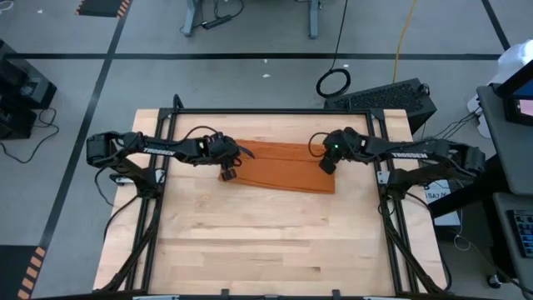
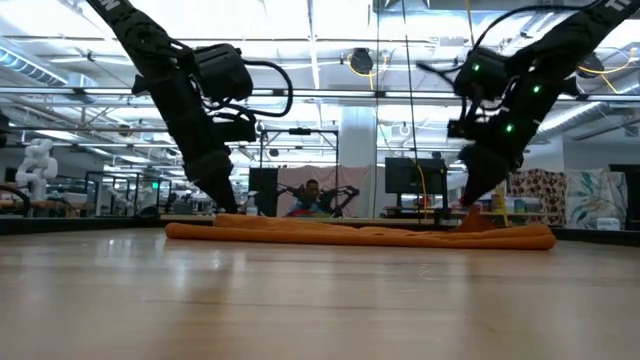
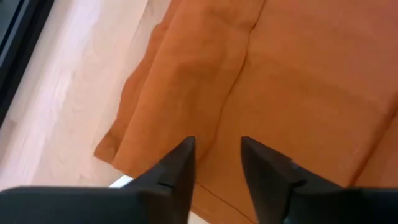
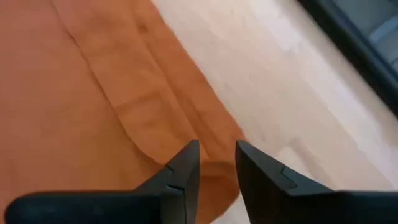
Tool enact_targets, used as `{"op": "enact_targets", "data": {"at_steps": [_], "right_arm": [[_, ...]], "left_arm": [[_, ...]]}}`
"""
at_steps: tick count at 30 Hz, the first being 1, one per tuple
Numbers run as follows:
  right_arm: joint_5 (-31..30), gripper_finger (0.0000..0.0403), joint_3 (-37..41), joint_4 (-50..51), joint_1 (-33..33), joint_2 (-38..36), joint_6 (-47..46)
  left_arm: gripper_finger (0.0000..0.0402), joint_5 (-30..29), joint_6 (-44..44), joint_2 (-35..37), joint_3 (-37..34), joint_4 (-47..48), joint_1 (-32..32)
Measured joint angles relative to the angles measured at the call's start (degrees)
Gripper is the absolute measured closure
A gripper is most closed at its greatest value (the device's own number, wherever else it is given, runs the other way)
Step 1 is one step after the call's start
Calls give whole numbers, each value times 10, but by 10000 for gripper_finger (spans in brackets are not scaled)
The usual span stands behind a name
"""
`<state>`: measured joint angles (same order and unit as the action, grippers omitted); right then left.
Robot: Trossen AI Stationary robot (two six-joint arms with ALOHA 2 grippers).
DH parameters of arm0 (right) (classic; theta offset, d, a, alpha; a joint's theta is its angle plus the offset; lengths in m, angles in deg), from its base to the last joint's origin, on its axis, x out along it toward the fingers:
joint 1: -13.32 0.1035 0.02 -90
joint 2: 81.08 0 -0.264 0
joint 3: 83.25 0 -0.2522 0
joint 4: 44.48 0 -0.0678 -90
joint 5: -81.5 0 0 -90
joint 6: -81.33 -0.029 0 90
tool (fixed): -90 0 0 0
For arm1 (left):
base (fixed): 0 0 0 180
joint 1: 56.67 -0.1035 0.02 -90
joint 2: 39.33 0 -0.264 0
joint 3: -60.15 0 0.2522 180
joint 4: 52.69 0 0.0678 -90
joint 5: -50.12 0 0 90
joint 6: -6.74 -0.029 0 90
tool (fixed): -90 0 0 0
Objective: Roll towel
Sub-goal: Roll the brown towel
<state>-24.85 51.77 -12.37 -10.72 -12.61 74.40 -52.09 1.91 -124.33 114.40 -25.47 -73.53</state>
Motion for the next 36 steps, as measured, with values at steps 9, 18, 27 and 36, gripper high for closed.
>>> {"op": "enact_targets", "data": {"at_steps": [9, 18, 27, 36], "right_arm": [[4, 300, 0, 10, 1, -91, 4], [76, 300, 12, 57, 41, -94, 10], [75, 300, 21, 29, 65, -94, 9], [74, 300, 21, 16, 65, -94, 35]], "left_arm": [[192, -28, -49, 0, 0, 9, 0], [194, -15, -106, 0, 0, 48, 34], [218, -68, -157, 0, 0, 51, 19], [219, -69, -167, -7, 0, 32, -35]]}}
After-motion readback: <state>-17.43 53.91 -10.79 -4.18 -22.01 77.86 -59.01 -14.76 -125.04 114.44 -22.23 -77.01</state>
